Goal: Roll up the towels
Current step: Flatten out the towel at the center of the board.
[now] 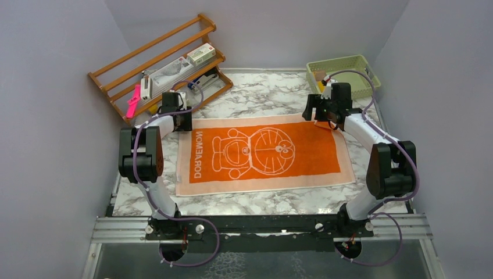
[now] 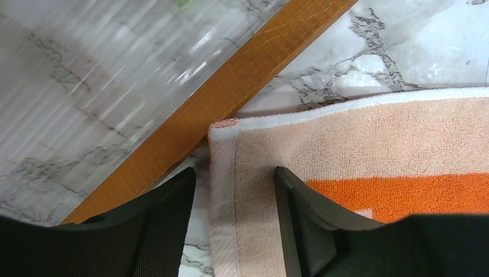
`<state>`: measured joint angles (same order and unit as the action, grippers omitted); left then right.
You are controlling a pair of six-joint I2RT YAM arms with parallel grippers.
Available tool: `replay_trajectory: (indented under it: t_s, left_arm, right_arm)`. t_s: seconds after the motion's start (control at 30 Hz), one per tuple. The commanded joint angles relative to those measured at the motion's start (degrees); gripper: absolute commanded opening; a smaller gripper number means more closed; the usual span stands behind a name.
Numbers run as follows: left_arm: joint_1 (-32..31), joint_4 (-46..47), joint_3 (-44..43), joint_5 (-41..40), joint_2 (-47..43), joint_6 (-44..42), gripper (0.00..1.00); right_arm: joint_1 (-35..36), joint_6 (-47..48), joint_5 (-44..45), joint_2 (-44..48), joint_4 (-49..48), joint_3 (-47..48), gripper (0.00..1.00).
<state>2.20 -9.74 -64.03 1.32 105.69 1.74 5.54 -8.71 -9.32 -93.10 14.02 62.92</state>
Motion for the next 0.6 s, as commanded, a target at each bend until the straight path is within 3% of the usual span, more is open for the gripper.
replay_trajectory:
  t_s: [0.0, 0.17, 0.27, 0.33, 0.47, 0.57]
  left_arm:
    - [1.0, 6.3, 3.9, 1.5, -2.2, -1.5, 0.56]
    - [1.4, 7.3, 3.5, 3.9, -0.5, -1.2, 0.55]
    - [1.6, 8.1, 3.2, 5.7, 0.6, -0.4, 0.49]
    - [1.7, 8.1, 2.6, 7.6, 1.5, 0.0, 0.38]
    - [1.8, 8.2, 1.7, 9.0, 2.0, 1.0, 0.03]
    - [1.8, 7.9, 1.4, 9.0, 0.2, 1.7, 0.0]
  right_arm:
    - [-0.1, -0.8, -4.8, 0.8, -4.7, -0.8, 0.77]
    - [-0.1, -1.3, -7.9, 0.8, -5.8, -0.9, 0.77]
    - [-0.1, -1.7, -8.8, 1.1, -6.5, -1.1, 0.77]
    - [-0.1, -2.0, -8.2, 1.3, -6.8, -1.4, 0.77]
    - [-0.1, -2.1, -7.1, 0.7, -7.0, -1.7, 0.77]
    - [-0.1, -2.1, -6.1, 0.2, -6.8, -1.7, 0.77]
